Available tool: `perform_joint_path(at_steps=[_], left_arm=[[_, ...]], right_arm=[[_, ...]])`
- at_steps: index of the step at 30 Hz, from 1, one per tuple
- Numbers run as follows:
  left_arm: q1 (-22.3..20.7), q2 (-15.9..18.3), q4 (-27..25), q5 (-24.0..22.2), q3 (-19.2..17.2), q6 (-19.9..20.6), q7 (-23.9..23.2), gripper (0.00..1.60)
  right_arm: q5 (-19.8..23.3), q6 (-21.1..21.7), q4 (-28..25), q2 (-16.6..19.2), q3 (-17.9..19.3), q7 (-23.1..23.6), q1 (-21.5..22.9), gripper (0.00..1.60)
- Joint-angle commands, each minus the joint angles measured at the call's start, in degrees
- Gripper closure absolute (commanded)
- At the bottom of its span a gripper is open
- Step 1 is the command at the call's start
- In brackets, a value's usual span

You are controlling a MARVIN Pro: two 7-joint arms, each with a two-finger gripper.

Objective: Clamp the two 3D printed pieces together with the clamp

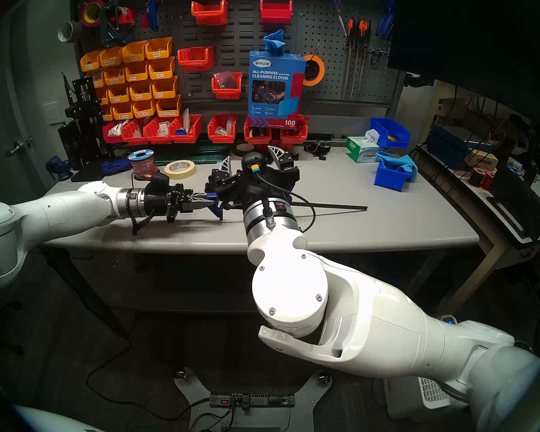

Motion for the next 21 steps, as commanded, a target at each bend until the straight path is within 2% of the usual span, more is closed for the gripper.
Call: perform_joint_path(at_steps=[1, 10, 16, 21], left_arm=[[-0.5, 0.1, -0.1, 0.1, -0.6, 0.1, -5.2, 1.60], [-0.3, 0.1, -0.1, 0.3, -0.8, 0.1, -5.2, 1.60], [-0.3, 0.1, -0.1, 0.5, -1.1, 0.2, -5.2, 1.60], [-0.2, 0.1, 0.0, 0.6, -1.2, 0.2, -5.2, 1.60]], right_arm=[[-1.6, -1.2, 0.6, 1.7, 1.8, 0.1, 1.9, 0.00], [1.0, -3.3, 1.0, 3.9, 4.2, 0.4, 0.6, 0.00], [3.0, -5.1, 1.8, 4.2, 5.5, -1.5, -1.3, 0.00], [3.9, -6.5, 3.2, 6.1, 6.1, -1.5, -2.2, 0.00]])
